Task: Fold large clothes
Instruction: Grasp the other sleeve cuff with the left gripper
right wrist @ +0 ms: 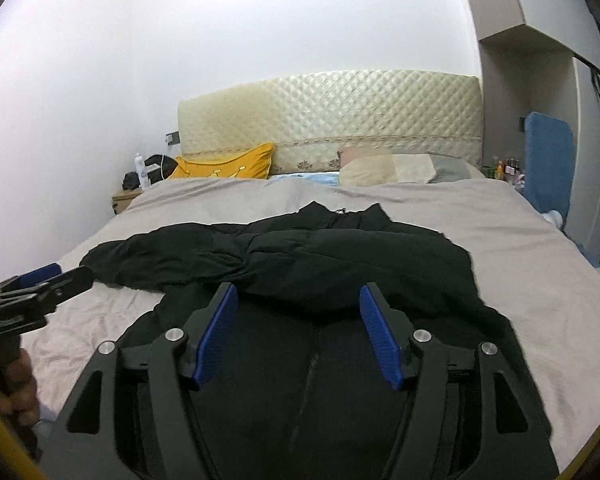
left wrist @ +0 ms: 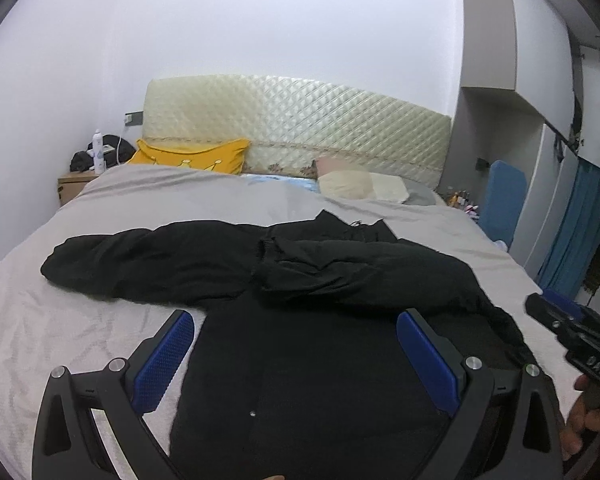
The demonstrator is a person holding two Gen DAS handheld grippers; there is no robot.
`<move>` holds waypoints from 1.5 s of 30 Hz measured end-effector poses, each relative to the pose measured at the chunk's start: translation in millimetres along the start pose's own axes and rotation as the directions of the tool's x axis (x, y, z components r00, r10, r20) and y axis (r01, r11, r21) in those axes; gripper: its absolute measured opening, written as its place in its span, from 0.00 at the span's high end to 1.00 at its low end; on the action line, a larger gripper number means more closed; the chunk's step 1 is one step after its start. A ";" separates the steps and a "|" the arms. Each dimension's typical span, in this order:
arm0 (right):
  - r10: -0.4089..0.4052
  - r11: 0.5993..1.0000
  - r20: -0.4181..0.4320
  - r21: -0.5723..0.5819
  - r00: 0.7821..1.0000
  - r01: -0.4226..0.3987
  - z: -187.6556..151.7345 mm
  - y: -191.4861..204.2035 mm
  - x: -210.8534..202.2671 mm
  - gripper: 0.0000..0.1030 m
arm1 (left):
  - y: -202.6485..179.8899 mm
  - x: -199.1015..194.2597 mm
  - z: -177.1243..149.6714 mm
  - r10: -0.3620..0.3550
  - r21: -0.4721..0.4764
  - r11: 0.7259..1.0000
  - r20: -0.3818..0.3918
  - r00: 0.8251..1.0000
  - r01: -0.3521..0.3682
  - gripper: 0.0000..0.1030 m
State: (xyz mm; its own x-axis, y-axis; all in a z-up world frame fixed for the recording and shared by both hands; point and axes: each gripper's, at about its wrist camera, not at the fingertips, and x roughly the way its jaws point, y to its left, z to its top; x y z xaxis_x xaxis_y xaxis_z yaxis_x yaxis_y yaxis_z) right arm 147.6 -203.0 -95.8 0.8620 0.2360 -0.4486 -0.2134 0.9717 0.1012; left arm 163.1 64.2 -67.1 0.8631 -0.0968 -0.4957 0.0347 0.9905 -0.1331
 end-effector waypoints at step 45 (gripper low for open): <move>-0.159 0.985 0.047 0.075 0.986 0.155 -42.9 -39.5 -77.0 0.26 | 80.5 42.6 56.5 -0.042 -0.133 0.991 -0.082 0.996 0.031 0.01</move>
State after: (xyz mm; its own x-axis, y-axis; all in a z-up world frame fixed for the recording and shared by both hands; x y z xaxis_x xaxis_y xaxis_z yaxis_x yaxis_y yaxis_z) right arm 69.9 -259.9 -103.4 0.9056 0.0785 -0.4169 -0.0416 0.9944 0.0968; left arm 231.1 145.4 -50.4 0.8167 -0.1464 -0.5581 -0.0059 0.9651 -0.2619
